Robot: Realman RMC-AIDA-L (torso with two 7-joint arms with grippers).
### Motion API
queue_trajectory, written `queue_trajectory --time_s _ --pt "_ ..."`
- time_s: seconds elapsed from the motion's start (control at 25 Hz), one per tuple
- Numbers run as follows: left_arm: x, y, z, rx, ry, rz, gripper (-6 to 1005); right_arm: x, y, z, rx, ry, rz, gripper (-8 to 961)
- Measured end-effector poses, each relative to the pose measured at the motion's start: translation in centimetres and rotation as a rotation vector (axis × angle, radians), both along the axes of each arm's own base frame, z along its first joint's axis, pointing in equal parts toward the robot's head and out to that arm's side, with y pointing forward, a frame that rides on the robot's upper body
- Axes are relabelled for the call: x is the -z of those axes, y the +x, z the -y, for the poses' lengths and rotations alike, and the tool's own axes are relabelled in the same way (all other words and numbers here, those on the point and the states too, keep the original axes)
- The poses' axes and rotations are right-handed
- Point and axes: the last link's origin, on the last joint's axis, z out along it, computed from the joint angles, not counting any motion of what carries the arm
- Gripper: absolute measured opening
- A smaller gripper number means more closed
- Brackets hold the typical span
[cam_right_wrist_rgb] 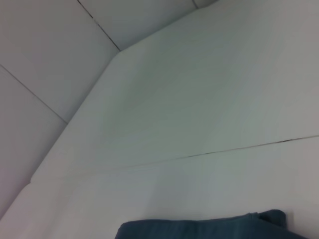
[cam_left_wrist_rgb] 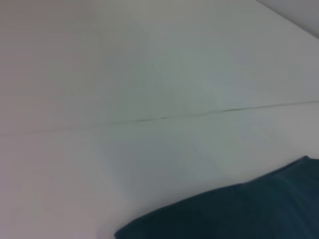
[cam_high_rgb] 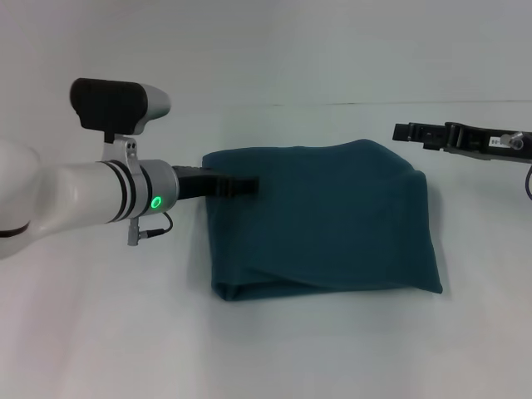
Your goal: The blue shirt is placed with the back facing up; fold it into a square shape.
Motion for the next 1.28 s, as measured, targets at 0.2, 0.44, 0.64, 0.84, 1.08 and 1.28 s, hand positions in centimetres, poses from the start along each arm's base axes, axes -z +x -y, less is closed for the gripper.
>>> queue_trajectory --time_s 0.2,0.44,0.64,0.84,1.08,1.28 --pt "0.22 0.24 0.05 0.017 -0.012 -0.013 957 -0.02 -0.02 -0.05 0.0 0.002 0.001 851" --pt "0.12 0.27 -0.06 0.029 -0.007 -0.027 952 -0.08 0.0 -0.08 0.002 0.005 -0.001 851" --pt "0.1 0.26 -0.06 0.047 -0.007 -0.042 855 -0.13 0.02 -0.09 0.003 0.008 -0.003 851" --pt "0.2 0.42 -0.08 0.054 -0.012 -0.047 677 -0.18 0.06 -0.15 0.006 0.012 -0.001 851" --pt "0.15 0.43 -0.13 0.055 -0.011 -0.049 361 -0.19 0.0 -0.21 0.005 0.014 0.0 851" --pt "0.08 0.41 -0.17 0.055 -0.009 -0.05 258 -0.19 -0.03 -0.22 0.004 0.013 -0.001 851"
